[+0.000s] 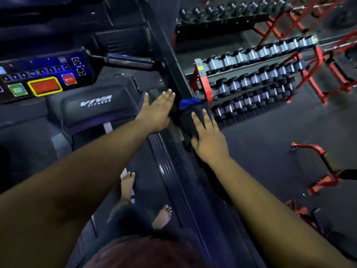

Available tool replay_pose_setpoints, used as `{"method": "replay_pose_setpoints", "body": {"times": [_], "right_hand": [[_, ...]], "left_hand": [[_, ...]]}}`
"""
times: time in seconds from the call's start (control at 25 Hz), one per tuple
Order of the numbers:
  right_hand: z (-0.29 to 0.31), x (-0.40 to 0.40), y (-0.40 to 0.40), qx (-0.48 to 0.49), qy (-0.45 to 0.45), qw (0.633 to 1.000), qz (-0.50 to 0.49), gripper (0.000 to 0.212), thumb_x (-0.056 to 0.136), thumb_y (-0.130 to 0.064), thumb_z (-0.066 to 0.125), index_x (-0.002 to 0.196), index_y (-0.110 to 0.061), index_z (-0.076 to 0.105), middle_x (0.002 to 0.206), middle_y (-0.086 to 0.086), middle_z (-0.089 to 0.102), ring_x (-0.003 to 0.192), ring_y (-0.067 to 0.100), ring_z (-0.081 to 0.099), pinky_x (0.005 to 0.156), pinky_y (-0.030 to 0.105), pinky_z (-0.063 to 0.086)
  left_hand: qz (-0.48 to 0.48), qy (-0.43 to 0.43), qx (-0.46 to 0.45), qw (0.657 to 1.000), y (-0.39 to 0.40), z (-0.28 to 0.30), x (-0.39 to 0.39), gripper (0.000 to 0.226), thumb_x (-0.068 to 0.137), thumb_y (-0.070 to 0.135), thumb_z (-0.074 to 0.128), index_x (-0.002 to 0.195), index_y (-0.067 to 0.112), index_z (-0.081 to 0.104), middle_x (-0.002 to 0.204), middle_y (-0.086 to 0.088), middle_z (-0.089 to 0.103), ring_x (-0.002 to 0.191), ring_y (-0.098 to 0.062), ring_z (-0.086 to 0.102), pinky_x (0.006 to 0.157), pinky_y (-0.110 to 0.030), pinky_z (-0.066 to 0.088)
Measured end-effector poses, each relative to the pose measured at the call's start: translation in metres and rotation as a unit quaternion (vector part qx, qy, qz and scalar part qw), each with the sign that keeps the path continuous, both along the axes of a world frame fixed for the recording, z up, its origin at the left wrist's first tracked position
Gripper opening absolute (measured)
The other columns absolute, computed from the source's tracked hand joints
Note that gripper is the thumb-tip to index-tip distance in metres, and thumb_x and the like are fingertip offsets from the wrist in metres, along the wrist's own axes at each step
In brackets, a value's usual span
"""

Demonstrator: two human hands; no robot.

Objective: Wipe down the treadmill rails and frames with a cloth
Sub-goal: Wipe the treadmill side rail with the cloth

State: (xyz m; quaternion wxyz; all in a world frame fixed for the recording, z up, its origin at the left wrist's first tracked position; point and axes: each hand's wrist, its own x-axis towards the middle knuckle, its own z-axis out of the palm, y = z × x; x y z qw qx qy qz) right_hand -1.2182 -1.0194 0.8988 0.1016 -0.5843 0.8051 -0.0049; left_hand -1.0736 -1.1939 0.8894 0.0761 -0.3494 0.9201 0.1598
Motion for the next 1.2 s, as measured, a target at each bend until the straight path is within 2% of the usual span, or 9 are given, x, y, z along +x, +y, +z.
{"method": "replay_pose_setpoints", "body": {"times": [0.12, 0.28, 0.44, 0.56, 0.64, 0.76, 0.88, 1.04, 1.2], "right_hand": [[0.003, -0.002, 0.073, 0.018, 0.039, 0.998, 0.041, 0.084, 0.089, -0.037, 0.055, 0.157, -0.037, 0.006, 0.167, 0.005, -0.002, 0.151, 0.037, 0.008, 0.107, 0.056, 0.041], [-0.003, 0.004, 0.006, 0.065, 0.103, 0.991, 0.056, 0.076, 0.090, -0.038, 0.057, 0.155, -0.039, 0.016, 0.165, -0.002, -0.019, 0.150, 0.038, -0.013, 0.115, 0.067, 0.017], [-0.013, 0.017, 0.065, 0.127, 0.215, 0.955, 0.159, 0.059, 0.094, -0.042, 0.052, 0.149, -0.025, 0.040, 0.167, 0.000, 0.000, 0.150, 0.036, -0.017, 0.115, 0.068, 0.010], [-0.006, 0.001, 0.134, 0.118, 0.193, 0.952, 0.208, 0.059, 0.086, -0.047, 0.060, 0.141, -0.026, 0.054, 0.164, -0.003, 0.019, 0.153, 0.031, -0.007, 0.115, 0.065, 0.018], [-0.003, -0.008, 0.109, 0.092, 0.167, 0.965, 0.182, 0.069, 0.084, -0.047, 0.060, 0.149, -0.034, 0.041, 0.166, -0.004, 0.008, 0.153, 0.031, -0.004, 0.112, 0.065, 0.024], [0.000, 0.004, 0.060, 0.063, 0.093, 0.993, 0.046, 0.084, 0.086, -0.047, 0.059, 0.154, -0.044, 0.011, 0.166, -0.005, -0.014, 0.152, 0.034, -0.003, 0.109, 0.066, 0.029], [-0.007, 0.016, 0.087, 0.046, 0.109, 0.993, 0.031, 0.083, 0.086, -0.041, 0.062, 0.154, -0.042, 0.015, 0.166, -0.002, -0.009, 0.151, 0.036, 0.007, 0.097, 0.059, 0.046], [-0.010, 0.020, 0.174, 0.058, 0.121, 0.990, 0.032, 0.086, 0.088, -0.030, 0.065, 0.155, -0.041, 0.013, 0.166, -0.001, -0.011, 0.150, 0.037, 0.012, 0.091, 0.054, 0.050], [-0.005, 0.018, 0.239, 0.065, 0.062, 0.996, 0.024, 0.095, 0.088, -0.004, 0.058, 0.152, -0.050, 0.004, 0.164, -0.008, -0.021, 0.149, 0.036, 0.013, 0.079, 0.046, 0.058]], "left_hand": [[-0.047, -0.010, -0.034, 0.998, 0.028, 0.004, -0.002, 0.088, 0.093, 0.024, 0.055, 0.157, 0.016, -0.005, 0.166, 0.000, -0.009, 0.153, -0.016, 0.001, 0.116, -0.065, 0.001], [-0.062, -0.014, -0.041, 0.997, 0.044, 0.008, -0.008, 0.086, 0.093, 0.014, 0.052, 0.158, 0.018, -0.005, 0.166, 0.000, -0.010, 0.153, -0.015, 0.001, 0.116, -0.065, -0.001], [-0.069, 0.005, -0.024, 0.997, 0.050, 0.004, -0.002, 0.088, 0.091, 0.007, 0.050, 0.157, 0.018, -0.006, 0.166, 0.000, -0.011, 0.153, -0.016, -0.001, 0.116, -0.066, -0.001], [-0.085, 0.030, 0.008, 0.996, 0.066, -0.010, 0.004, 0.088, 0.091, 0.006, 0.050, 0.157, 0.020, -0.008, 0.166, 0.001, -0.013, 0.153, -0.016, -0.003, 0.116, -0.067, -0.004], [-0.090, 0.047, 0.024, 0.994, 0.076, -0.014, 0.007, 0.087, 0.093, 0.008, 0.050, 0.157, 0.021, -0.008, 0.166, 0.001, -0.013, 0.153, -0.015, -0.004, 0.116, -0.067, -0.005], [-0.095, 0.046, 0.051, 0.993, 0.088, -0.009, 0.003, 0.085, 0.094, 0.012, 0.049, 0.157, 0.019, -0.007, 0.166, 0.002, -0.012, 0.153, -0.014, -0.004, 0.117, -0.065, -0.005], [-0.072, 0.050, 0.086, 0.992, 0.105, -0.005, 0.005, 0.082, 0.097, 0.017, 0.048, 0.157, 0.019, -0.008, 0.166, 0.002, -0.012, 0.153, -0.014, -0.004, 0.118, -0.064, -0.004], [-0.075, 0.046, 0.119, 0.989, 0.152, -0.002, 0.014, 0.083, 0.098, 0.025, 0.049, 0.157, 0.021, -0.010, 0.165, 0.004, -0.014, 0.153, -0.014, -0.005, 0.119, -0.063, -0.002], [-0.049, 0.048, 0.146, 0.987, 0.217, 0.002, 0.021, 0.084, 0.099, 0.040, 0.049, 0.157, 0.021, -0.008, 0.166, 0.002, -0.010, 0.153, -0.016, 0.000, 0.119, -0.063, 0.001]]}}
